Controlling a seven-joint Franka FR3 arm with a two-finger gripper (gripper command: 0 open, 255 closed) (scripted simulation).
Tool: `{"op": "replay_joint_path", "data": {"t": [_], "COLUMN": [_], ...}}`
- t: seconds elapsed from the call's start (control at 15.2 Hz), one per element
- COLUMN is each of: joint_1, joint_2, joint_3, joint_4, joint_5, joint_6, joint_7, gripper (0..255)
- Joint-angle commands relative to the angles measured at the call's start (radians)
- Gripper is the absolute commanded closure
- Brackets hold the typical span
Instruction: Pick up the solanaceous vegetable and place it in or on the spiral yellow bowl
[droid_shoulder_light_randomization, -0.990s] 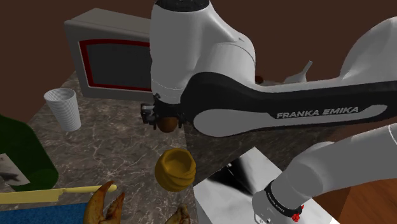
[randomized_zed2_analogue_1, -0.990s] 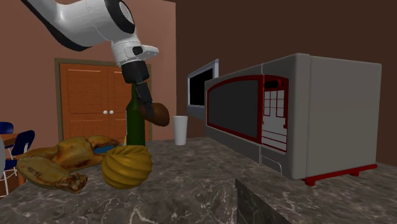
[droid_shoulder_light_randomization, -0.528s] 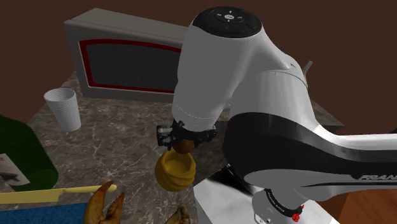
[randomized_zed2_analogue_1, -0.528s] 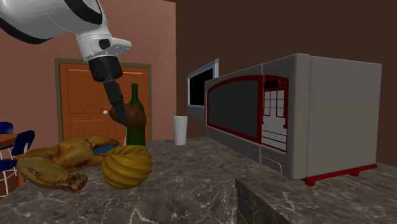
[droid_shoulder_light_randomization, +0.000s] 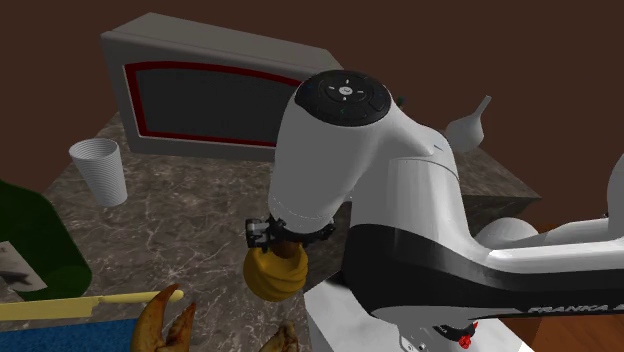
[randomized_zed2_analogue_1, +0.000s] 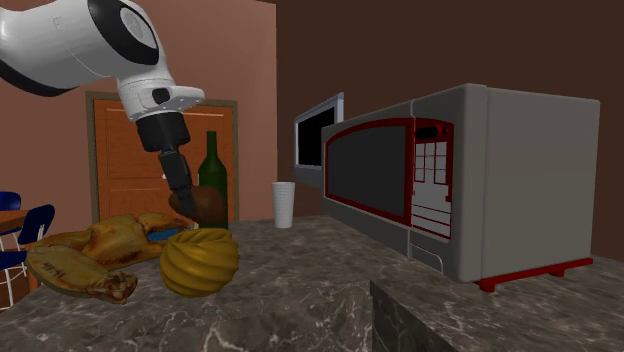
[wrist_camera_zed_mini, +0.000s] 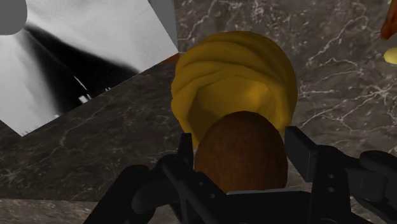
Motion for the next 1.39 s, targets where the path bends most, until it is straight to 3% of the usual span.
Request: {"op": "replay_joint_path", "data": {"t": [0.0,0.2,0.66,0.73,1.06,1.32], "joint_1": [-0.004,-0.012,-0.012,-0.012,-0.012,0.018], "joint_2": [0.008,0.024,0.024,0.024,0.024,-0.021], "joint_3": [0.013,0.036,0.036,0.036,0.036,-0.012], "joint_4": [-0.02,-0.045,-0.045,-0.045,-0.045,0.049], "joint_5": [0.001,0.001,0.001,0.002,0.002,0.006], "joint_6": [0.028,0.069,0.069,0.069,0.069,-0.069], "joint_7": [0.007,0.019,0.019,0.019,0.019,0.008], "gripper": [255,255,255,0,0,0]}}
